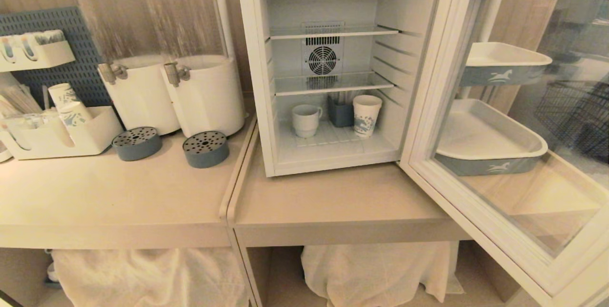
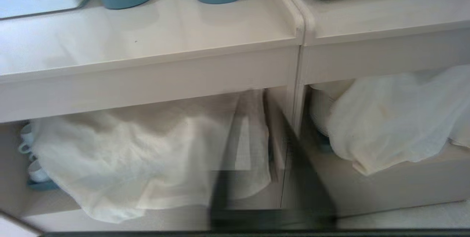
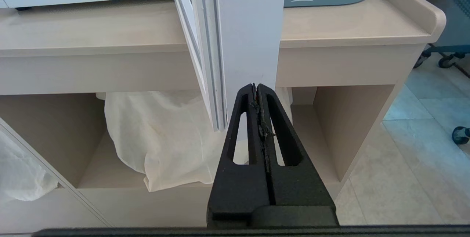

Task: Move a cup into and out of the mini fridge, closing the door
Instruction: Take the ceramic cup out of the freezer

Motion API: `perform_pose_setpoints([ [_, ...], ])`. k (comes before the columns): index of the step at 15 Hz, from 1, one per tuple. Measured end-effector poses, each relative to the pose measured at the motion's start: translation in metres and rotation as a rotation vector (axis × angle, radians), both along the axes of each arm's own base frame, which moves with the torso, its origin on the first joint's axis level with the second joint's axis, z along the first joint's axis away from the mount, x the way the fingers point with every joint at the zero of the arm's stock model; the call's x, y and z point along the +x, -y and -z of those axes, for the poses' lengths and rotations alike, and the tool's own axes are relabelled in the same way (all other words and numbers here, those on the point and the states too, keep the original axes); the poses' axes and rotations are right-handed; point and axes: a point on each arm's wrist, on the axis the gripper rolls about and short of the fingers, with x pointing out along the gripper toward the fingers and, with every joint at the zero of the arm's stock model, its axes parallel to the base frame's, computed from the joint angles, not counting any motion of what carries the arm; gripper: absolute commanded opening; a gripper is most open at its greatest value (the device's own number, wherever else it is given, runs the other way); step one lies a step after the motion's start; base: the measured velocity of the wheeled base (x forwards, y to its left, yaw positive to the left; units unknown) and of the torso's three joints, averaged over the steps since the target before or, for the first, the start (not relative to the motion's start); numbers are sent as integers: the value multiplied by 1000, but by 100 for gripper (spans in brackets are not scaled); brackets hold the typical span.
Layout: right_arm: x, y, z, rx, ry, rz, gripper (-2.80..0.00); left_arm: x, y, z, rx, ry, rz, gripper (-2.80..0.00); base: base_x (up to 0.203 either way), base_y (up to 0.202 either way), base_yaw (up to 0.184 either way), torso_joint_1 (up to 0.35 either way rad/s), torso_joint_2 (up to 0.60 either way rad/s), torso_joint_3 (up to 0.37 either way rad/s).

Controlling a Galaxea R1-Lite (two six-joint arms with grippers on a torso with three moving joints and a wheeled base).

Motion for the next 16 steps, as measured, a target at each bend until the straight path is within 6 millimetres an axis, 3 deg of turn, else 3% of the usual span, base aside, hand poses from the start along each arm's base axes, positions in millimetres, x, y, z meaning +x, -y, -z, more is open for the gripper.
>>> perform_pose_setpoints([
  [5,0,0,0,0,0,0,-280,0,-1,1,41,-13,-52,-280,0,0,0,0,0,0],
  [16,0,0,0,0,-1,1,-280,-1,-1,1,-71,-32,-51,-280,0,0,0,0,0,0],
])
